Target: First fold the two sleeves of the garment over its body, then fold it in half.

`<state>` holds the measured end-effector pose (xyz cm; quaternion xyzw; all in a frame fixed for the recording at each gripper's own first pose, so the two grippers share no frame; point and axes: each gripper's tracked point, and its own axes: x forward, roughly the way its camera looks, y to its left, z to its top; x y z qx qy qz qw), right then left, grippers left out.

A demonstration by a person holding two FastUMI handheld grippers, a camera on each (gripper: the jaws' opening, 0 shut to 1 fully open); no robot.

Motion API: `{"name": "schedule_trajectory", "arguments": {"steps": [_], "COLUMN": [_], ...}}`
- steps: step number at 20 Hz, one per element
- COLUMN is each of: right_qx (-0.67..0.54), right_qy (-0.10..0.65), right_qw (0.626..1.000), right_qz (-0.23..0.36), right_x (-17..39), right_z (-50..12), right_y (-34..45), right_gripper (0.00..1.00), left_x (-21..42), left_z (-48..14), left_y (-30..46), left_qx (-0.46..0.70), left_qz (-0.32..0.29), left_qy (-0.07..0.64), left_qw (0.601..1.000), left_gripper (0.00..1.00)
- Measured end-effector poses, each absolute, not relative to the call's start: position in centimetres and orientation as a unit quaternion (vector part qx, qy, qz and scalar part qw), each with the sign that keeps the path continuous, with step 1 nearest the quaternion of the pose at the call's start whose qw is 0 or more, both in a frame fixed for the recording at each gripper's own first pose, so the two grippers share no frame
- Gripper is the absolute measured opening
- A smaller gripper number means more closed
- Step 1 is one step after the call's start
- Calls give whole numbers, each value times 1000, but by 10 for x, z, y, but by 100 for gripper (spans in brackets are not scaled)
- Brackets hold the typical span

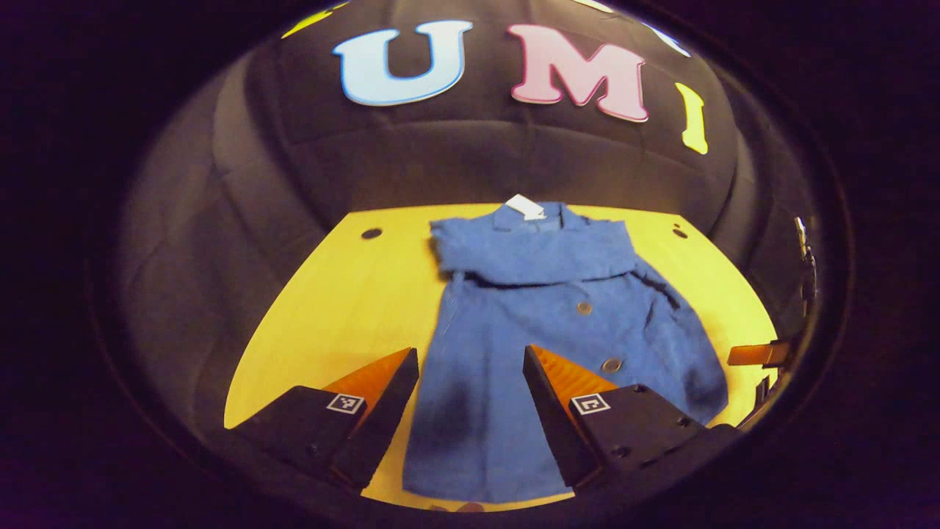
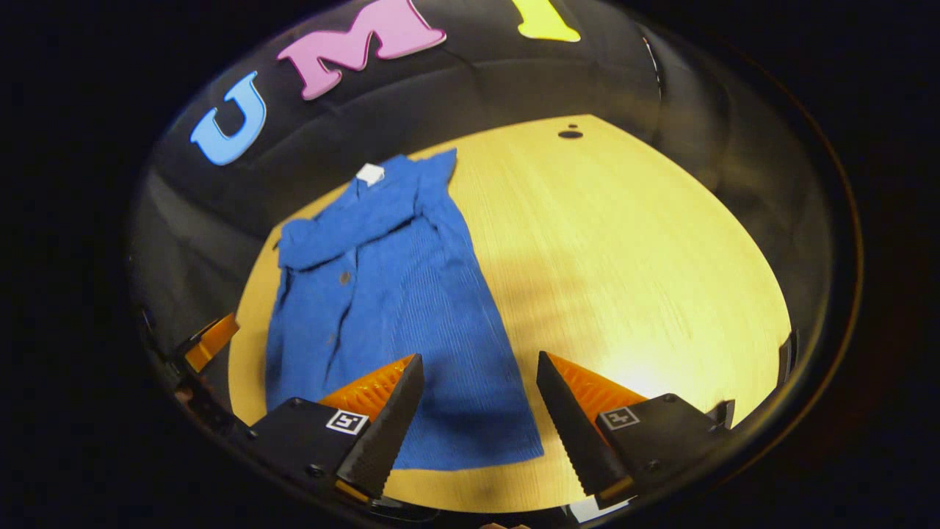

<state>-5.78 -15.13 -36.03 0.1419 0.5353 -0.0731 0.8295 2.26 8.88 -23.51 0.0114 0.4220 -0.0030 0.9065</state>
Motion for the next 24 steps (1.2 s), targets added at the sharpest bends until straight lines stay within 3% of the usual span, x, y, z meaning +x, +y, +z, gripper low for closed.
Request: {"name": "schedule_trajectory", "arguments": {"steps": [2, 4, 5, 6, 10, 12, 13, 14, 16, 17, 20, 22, 23, 24], "right_qx": [118, 117, 118, 117, 98, 65, 49, 62, 97, 106, 133, 165, 171, 164], "right_qy": [574, 584, 587, 590, 591, 601, 606, 608, 609, 609, 609, 603, 599, 595], "right_qw": [807, 801, 798, 796, 797, 791, 788, 785, 782, 782, 780, 778, 780, 785], "right_qz": [-70, -68, -70, -70, -83, -93, -95, -99, -95, -83, -50, -61, -63, -55], "right_x": [-82, -92, -93, -97, -102, -104, -103, -102, -97, -95, -90, -87, -86, -85], "right_z": [-380, -385, -387, -389, -391, -393, -394, -394, -395, -394, -395, -393, -396, -394], "right_y": [-144, -137, -134, -131, -131, -137, -140, -134, -124, -121, -114, -115, -115, -114], "right_gripper": [99, 99, 99, 99, 99, 98, 81, 85, 39, 16, 15, 15, 4, 4], "left_x": [-22, -37, -44, -48, -50, -49, -47, -47, -46, -47, -45, -43, -41, -39], "left_z": [-278, -293, -298, -304, -318, -317, -317, -315, -315, -317, -315, -313, -314, -314], "left_y": [115, 107, 109, 112, 101, 78, 70, 60, 54, 53, 40, 30, 26, 24], "left_qx": [2, -31, -37, -31, -29, -4, -2, -9, -9, -2, 12, -4, -24, -47], "left_qz": [17, 17, 16, 17, 18, -16, -17, -8, 8, 12, -24, -54, -58, -51], "left_qy": [499, 520, 528, 535, 546, 539, 544, 550, 550, 553, 555, 558, 558, 555], "left_qw": [867, 853, 848, 844, 837, 842, 839, 835, 835, 833, 831, 828, 828, 829], "left_gripper": [85, 85, 82, 87, 86, 82, 70, 52, 20, 14, 4, 4, 4, 4]}}
